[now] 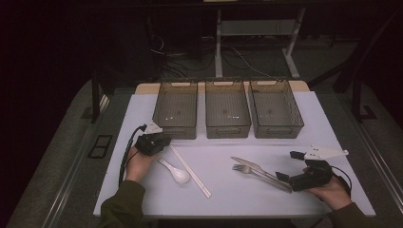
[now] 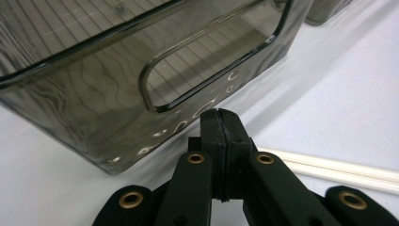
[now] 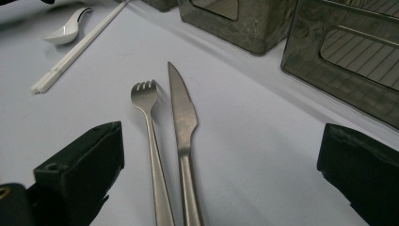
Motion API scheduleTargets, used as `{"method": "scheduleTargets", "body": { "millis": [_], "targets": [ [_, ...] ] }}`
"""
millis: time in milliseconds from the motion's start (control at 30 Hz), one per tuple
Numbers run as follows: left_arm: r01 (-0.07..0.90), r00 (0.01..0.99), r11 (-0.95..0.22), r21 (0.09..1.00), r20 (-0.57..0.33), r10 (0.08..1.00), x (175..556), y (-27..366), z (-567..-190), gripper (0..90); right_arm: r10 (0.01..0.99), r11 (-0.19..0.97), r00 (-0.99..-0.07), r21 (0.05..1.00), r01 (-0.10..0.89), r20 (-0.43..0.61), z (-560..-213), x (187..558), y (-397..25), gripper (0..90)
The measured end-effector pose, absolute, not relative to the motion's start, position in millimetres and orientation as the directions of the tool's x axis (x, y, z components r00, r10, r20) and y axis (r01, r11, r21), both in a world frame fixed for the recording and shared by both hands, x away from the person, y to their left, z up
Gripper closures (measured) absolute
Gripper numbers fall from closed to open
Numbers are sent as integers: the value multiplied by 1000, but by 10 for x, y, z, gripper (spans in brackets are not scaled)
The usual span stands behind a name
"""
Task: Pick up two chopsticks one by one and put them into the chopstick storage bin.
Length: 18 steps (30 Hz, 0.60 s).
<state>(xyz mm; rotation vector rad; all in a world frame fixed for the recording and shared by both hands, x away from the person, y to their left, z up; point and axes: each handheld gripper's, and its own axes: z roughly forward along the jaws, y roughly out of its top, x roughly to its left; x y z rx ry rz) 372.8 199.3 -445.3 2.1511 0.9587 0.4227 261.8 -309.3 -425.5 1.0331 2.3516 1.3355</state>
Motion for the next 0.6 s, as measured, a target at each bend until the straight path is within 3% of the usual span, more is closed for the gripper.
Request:
{"method": "scheduleTargets", "body": {
  "millis": [600],
  "targets": [
    [475,728,-512,716,7,685,3725,1792,-4493,886,685,332,-718,823,460,125,-4256,2615,-3093,10]
  ]
}}
